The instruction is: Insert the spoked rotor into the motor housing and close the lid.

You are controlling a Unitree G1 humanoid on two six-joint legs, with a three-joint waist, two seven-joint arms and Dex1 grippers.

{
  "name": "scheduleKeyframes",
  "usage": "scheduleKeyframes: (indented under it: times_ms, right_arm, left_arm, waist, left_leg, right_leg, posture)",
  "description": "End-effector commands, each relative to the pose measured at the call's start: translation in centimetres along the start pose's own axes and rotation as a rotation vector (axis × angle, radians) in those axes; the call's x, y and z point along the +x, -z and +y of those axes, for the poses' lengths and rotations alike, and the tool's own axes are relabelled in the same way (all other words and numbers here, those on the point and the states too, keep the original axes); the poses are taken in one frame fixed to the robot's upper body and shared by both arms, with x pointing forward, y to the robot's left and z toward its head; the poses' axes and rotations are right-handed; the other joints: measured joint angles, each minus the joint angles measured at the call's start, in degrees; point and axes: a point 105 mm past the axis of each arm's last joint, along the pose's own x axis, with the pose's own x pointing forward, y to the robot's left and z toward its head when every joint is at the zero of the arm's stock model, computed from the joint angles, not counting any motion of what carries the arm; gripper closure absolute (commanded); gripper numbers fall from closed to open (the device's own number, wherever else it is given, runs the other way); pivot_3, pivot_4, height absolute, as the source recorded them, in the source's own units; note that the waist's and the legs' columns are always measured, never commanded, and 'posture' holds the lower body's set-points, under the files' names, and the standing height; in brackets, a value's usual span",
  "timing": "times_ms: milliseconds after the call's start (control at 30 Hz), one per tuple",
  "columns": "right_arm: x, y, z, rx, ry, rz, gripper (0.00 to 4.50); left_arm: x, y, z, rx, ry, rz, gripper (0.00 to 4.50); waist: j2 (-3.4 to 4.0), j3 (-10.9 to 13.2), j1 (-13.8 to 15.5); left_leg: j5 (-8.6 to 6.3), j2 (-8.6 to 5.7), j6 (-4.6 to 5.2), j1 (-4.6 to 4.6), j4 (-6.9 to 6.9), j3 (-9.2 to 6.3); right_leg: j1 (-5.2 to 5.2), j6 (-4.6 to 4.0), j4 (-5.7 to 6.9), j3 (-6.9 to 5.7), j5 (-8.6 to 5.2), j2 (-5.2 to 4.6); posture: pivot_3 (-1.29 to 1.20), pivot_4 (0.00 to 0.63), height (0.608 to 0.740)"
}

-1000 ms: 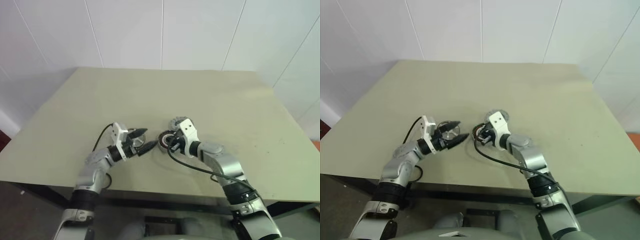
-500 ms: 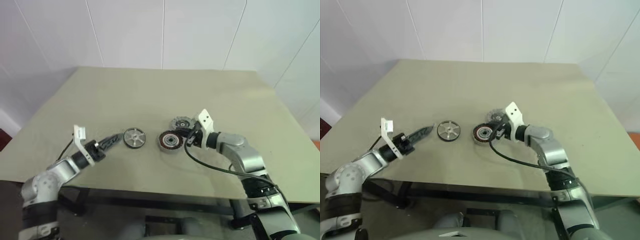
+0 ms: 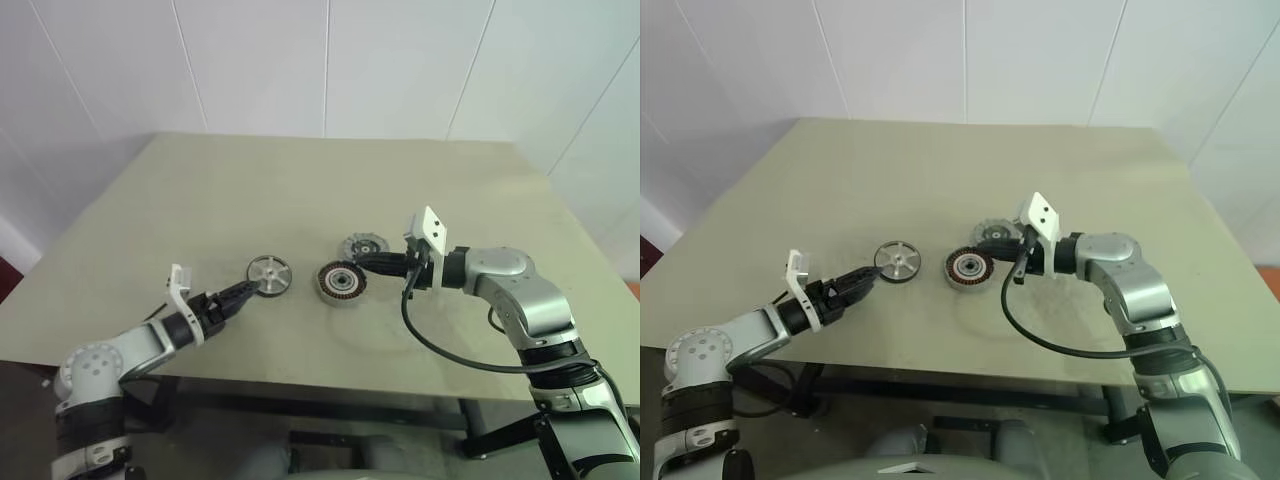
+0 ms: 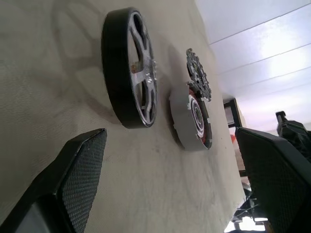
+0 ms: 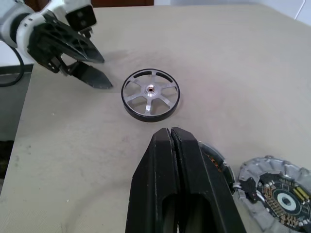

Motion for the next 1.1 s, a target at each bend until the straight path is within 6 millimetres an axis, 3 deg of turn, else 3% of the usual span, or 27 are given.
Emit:
scheduleKeyframes:
  times_ms: [33,233,300,667,867,1100]
  right_arm:
    - [-0.3,-2.3,0.4,-0.074,-0.008,-0.054,4.45]
    - [-0.3,-2.1,0.4,-0.058,0.019,-0.060,4.45]
    - [-0.5,-2.0,0.2,-0.051,0.037,-0.058,4.50]
    - [-0.9,-1.7,-0.2,-0.036,0.075,-0.056,4.50]
    - [-0.9,-1.2,-0.5,-0.025,0.088,-0.039,4.50]
    - [-2.7,-0.4,-1.1,0.048,0.102,-0.029,4.50]
  left_arm:
    - [1.1,-0.7,0.7,0.004,-0.036,-0.026,0.00]
    - [3.8,-1.7,1.6,-0.060,-0.039,-0.079,0.00]
    - [4.5,-2.2,1.6,-0.083,-0.031,-0.094,0.39]
    - [4.5,-2.1,1.9,-0.101,-0.008,-0.050,3.94]
    - [4.3,-2.7,0.3,-0.130,0.094,-0.069,4.04]
    - [4.4,-4.4,-4.6,-0.244,0.379,-0.105,4.04]
  waist:
    - [0.00,0.0,0.1]
    - [0.02,0.0,1.6]
    - [0.02,0.0,1.7]
    - [-0.01,0.0,1.3]
    - [-0.01,0.0,1.2]
    - [-0.04,0.0,1.5]
  left_leg:
    - [0.00,0.00,0.00,0.00,0.00,0.00]
    - [0.00,0.00,-0.02,0.08,0.02,-0.01]
    - [0.00,0.00,-0.02,0.09,0.02,-0.01]
    - [0.05,0.01,-0.07,-0.02,0.03,-0.04]
    - [0.04,0.02,-0.07,-0.32,-0.01,-0.03]
    - [0.04,0.01,-0.07,-0.79,0.02,-0.05]
  right_leg:
    - [0.00,0.00,-0.01,0.00,0.00,-0.01]
    - [-0.02,-0.13,-0.10,-0.08,0.07,-0.08]
    - [0.04,-0.17,-0.10,-0.22,0.10,-0.18]
    - [0.01,-0.22,-0.12,-0.25,0.16,-0.14]
    - [-0.19,-0.22,-0.25,-0.22,0.17,-0.15]
    - [-0.59,-0.22,-0.29,-0.24,0.19,-0.17]
  posture:
    - [0.00,0.000,0.740]
    - [0.00,0.000,0.740]
    - [0.00,0.000,0.740]
    - [0.00,0.000,0.740]
    - [0.00,0.000,0.740]
    - [0.00,0.000,0.740]
